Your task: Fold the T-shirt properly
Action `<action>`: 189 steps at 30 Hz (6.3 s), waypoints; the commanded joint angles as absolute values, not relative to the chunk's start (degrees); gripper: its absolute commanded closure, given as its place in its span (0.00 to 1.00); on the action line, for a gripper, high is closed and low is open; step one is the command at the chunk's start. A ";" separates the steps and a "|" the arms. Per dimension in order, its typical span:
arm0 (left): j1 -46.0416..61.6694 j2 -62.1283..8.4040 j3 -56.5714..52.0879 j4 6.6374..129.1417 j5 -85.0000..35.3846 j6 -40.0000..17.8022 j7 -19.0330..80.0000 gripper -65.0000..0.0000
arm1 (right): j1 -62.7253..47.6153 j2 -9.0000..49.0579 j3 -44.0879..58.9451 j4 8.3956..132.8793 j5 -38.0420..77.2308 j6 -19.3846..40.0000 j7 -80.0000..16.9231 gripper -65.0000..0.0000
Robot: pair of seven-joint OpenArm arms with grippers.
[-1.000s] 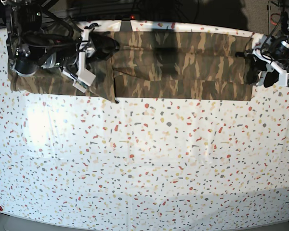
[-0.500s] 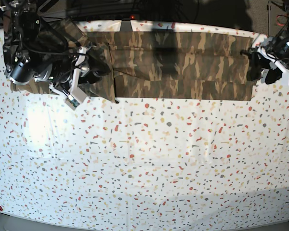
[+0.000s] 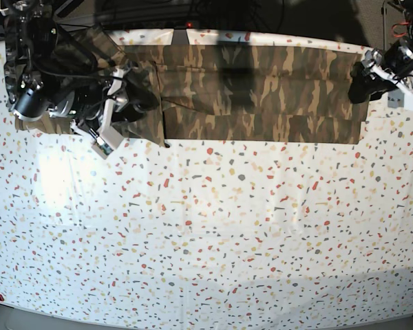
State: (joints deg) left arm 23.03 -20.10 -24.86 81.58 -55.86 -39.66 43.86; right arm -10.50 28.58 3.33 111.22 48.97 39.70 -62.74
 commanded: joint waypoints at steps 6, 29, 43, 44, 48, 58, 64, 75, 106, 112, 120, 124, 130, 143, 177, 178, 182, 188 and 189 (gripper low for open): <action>23.33 -20.67 -25.04 81.95 -57.23 -40.00 48.07 0.53 | -9.98 29.36 3.75 112.14 49.69 40.00 -61.69 0.70; 21.28 -23.83 -25.15 81.95 -49.30 -39.64 36.80 1.00 | -10.02 29.36 3.75 112.14 49.69 40.00 -61.52 0.70; 20.69 -31.14 -25.15 91.96 -37.52 -24.64 36.62 1.00 | -10.02 29.30 3.75 112.12 49.63 40.00 -60.23 0.70; 21.85 -30.96 -25.12 94.48 -37.54 -24.60 36.91 1.00 | -10.00 29.19 3.75 112.14 49.63 40.00 -60.23 0.70; 28.23 -27.49 -25.12 105.62 -37.50 -24.60 37.65 1.00 | -10.00 29.17 3.75 112.12 49.19 40.00 -60.31 0.70; 37.15 -12.88 -24.16 120.77 -39.38 -30.48 31.73 1.00 | -9.98 25.85 3.75 112.12 47.97 40.00 -60.18 0.70; 37.06 -10.35 -14.11 120.75 -33.23 -30.48 32.77 1.00 | -9.96 25.23 3.75 112.12 48.12 40.00 -59.96 0.70; 36.80 -10.33 3.46 120.73 -16.56 -23.31 22.22 1.00 | -9.98 25.26 3.75 112.12 47.97 40.00 -60.01 0.70; 31.70 -10.37 7.03 120.68 -2.92 -17.30 21.76 0.58 | -9.26 25.39 6.15 112.14 53.98 40.00 -71.07 0.70; 31.11 -10.35 2.59 120.49 -3.05 -17.28 21.12 0.58 | -12.51 25.41 18.68 112.14 63.07 40.00 -74.63 0.70; 31.09 -10.35 0.36 120.31 -3.49 -17.30 20.34 0.58 | -22.70 28.29 35.44 112.12 62.54 40.00 -74.81 0.70; 31.11 -10.35 0.36 120.29 -3.44 -17.30 19.59 0.58 | -25.85 30.74 37.41 112.12 59.46 40.00 -74.74 0.62; 31.11 -10.37 0.36 120.31 -3.44 -17.30 19.62 0.58 | -25.71 32.08 37.47 108.47 57.39 40.00 -74.13 0.29; 31.11 -10.37 0.36 120.31 -6.74 -17.32 18.74 0.58 | -21.56 32.05 35.38 85.82 60.64 40.00 -75.02 0.29; 31.27 -10.35 0.36 120.31 -7.55 -17.32 20.10 0.58 | -17.78 32.08 16.49 82.13 75.90 40.00 -74.26 0.29; 31.24 -10.35 0.36 120.31 -7.53 -17.32 20.10 0.58 | -17.78 32.08 16.49 82.17 75.85 40.00 -74.39 0.29; 31.27 -10.37 0.36 120.31 -7.55 -17.32 20.14 0.58 | -17.82 32.80 16.49 82.17 75.20 40.00 -75.02 0.29; 31.27 -10.35 0.36 120.31 -7.55 -17.32 22.31 0.58 | -17.82 37.67 16.53 82.17 75.33 40.00 -75.02 0.29; 31.27 -10.35 0.36 120.31 -7.55 -17.32 22.50 0.58 | -17.85 38.61 16.53 82.17 75.64 40.00 -75.02 0.29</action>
